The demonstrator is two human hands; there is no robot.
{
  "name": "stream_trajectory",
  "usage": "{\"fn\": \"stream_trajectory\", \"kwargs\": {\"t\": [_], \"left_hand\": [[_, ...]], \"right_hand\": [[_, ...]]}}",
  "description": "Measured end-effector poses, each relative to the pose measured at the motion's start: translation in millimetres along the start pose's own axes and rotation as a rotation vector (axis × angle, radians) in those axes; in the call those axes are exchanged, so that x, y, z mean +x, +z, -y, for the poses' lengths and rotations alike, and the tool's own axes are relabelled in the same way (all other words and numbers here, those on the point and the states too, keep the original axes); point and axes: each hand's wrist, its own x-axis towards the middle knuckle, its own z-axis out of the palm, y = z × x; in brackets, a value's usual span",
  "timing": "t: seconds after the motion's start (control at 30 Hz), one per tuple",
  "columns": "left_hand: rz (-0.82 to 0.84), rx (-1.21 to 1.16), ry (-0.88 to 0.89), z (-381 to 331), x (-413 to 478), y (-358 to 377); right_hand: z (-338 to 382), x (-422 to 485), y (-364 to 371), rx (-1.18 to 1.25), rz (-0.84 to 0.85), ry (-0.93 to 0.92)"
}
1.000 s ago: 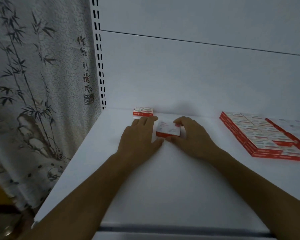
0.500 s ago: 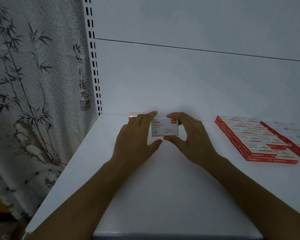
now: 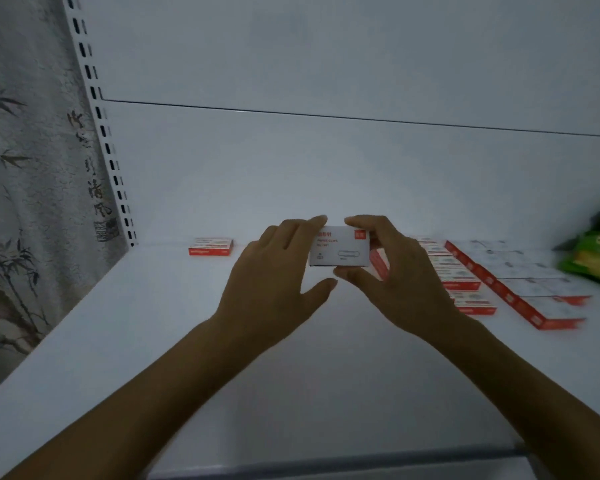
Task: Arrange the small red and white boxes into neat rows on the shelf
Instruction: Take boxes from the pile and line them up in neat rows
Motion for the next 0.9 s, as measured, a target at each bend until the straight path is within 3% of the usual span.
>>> {"fn": "stream_trajectory", "kwargs": {"t": [0.53,0.73,0.9], "left_hand": [[0.220,-0.213,0.070,-254,61,141],[0.432,-0.116,-0.031,-269,55,189],[0.422,-0.070,-0.051,-257,47,199]], "right_hand": [[-199,-95,-209,0.062,-0.111,0.146],[-268,-112,-230,0.131,-0.021,0.164],[-294,-122,-221,0.136,0.061,0.210]]}}
